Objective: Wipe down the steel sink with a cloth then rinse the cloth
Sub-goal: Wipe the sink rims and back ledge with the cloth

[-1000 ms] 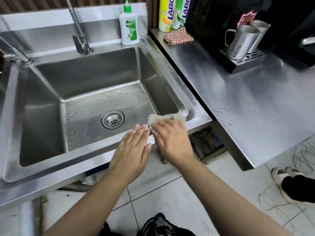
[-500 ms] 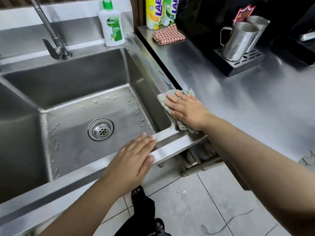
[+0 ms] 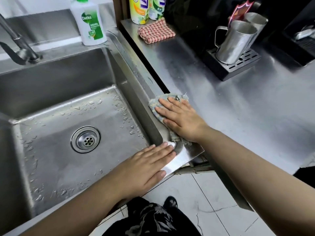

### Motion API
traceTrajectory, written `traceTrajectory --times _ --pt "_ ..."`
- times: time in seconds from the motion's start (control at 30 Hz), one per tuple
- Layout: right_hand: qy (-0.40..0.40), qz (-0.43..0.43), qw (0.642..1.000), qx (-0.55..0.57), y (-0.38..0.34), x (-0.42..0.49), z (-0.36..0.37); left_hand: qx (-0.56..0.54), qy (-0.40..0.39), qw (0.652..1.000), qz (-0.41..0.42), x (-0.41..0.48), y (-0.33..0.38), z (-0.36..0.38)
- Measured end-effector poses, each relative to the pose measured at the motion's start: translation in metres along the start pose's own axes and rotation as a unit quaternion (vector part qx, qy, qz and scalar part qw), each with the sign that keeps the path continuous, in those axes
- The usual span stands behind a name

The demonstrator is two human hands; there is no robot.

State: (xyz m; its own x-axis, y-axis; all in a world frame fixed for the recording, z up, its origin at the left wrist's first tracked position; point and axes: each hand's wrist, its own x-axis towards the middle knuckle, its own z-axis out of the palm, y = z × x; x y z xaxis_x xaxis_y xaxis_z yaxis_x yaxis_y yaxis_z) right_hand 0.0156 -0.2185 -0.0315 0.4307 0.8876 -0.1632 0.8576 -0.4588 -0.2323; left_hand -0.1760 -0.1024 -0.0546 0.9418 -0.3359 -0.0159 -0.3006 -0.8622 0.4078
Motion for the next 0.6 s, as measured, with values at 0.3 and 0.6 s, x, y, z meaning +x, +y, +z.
traceTrajectory --times 0.3,0.6 --pt "-0.022 0.004 0.998 -0.052 0.001 0.118 -0.019 -0.024 -0.037 0.999 -0.018 0.001 0.002 -0.009" --pt "-0.051 -0.226 0.968 -0.092 0.002 0.043 -0.007 0.008 -0.033 0.998 -0.059 0.002 0.013 -0.014"
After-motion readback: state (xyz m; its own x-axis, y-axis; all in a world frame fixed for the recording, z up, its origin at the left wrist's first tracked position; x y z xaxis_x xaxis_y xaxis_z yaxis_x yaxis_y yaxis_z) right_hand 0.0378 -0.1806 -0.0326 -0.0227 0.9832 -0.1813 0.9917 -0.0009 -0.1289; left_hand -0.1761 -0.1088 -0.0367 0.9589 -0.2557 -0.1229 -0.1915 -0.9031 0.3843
